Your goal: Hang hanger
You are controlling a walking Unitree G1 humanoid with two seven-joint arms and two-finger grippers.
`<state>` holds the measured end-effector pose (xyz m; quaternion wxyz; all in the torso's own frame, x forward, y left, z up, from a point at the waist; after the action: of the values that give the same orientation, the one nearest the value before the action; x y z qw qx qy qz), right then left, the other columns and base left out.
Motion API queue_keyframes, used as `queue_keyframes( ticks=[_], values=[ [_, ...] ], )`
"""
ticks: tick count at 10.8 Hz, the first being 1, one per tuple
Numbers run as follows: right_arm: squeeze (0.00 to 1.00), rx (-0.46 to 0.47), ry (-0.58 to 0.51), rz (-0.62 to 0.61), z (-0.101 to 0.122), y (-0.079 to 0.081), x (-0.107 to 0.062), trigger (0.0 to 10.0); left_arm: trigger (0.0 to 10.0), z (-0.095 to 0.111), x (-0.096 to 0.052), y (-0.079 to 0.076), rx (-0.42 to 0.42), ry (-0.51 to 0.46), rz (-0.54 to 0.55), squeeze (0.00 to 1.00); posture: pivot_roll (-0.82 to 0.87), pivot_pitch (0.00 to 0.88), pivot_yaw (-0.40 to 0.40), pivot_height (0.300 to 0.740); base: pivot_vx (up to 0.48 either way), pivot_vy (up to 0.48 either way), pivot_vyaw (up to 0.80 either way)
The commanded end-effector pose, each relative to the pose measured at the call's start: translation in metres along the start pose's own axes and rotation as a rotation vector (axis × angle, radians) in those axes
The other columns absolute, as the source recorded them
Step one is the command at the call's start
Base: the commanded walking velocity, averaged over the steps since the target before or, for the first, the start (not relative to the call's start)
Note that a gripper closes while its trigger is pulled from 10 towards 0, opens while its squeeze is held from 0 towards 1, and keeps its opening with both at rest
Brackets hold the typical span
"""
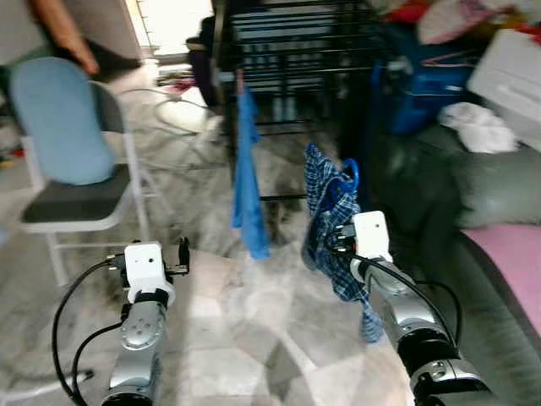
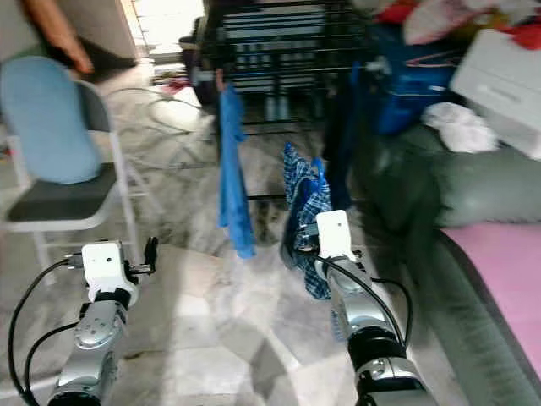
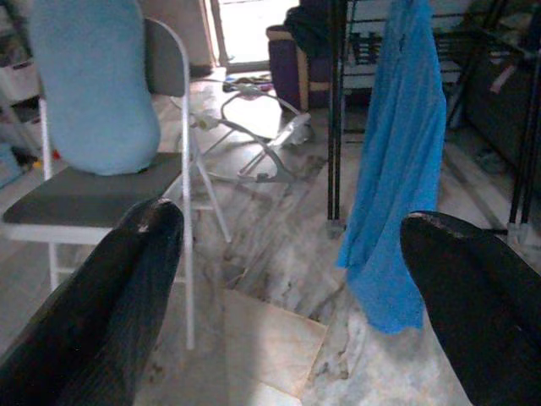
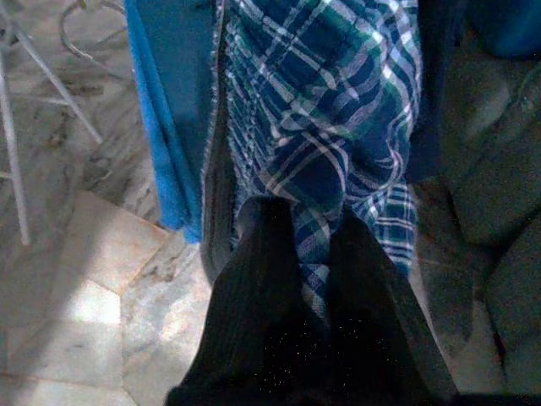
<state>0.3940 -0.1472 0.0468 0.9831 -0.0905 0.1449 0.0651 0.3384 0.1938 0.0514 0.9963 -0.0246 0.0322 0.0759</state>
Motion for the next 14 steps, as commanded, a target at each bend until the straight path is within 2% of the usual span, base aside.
queue_keyframes(
  ticks=[1,7,10,13,14],
  values=[
    [0.00,0.017,-0.050,-0.020,0.013,-0.005,0.001,10.0,10.0,0.004,0.002,-0.004,-0.002,-0.007,-0.013,0.00,-0.11,0.000,0.078,0.740,0.000,0.000,0.79],
    [0.00,0.028,-0.046,-0.016,0.008,-0.002,-0.001,10.0,10.0,0.001,0.001,-0.010,-0.022,0.008,-0.015,0.00,-0.12,0.000,0.084,0.740,0.000,0.000,0.80],
    [0.00,0.060,-0.070,-0.107,0.011,-0.013,-0.003,10.0,10.0,0.005,0.002,-0.021,-0.041,-0.002,-0.079,0.00,-0.13,0.000,0.101,0.740,0.000,0.000,0.00],
    [0.00,0.072,-0.065,-0.196,0.010,-0.032,-0.006,10.0,10.0,0.012,0.005,-0.029,-0.056,-0.021,-0.121,0.00,-0.14,0.000,0.102,0.740,0.319,0.000,0.00],
    [0.00,0.081,-0.055,-0.219,0.008,-0.037,-0.007,10.0,10.0,0.011,0.005,-0.030,-0.060,-0.019,-0.129,0.00,-0.14,0.000,0.100,0.740,0.409,0.000,-0.80]
  ],
)
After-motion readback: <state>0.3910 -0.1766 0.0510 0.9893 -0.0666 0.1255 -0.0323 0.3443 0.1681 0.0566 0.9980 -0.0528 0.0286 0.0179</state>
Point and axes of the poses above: a point about 5 cm out from each wrist's last joint towards the gripper, its own x axis pointing out of the wrist towards the gripper, its own z axis along the axis of the wrist's last joint, y = z × x, the point moved 6 cm from there along x, pointing out of the wrist towards the gripper, and after that the axes turned 4 degrees about -x, right-handed, at the moved point
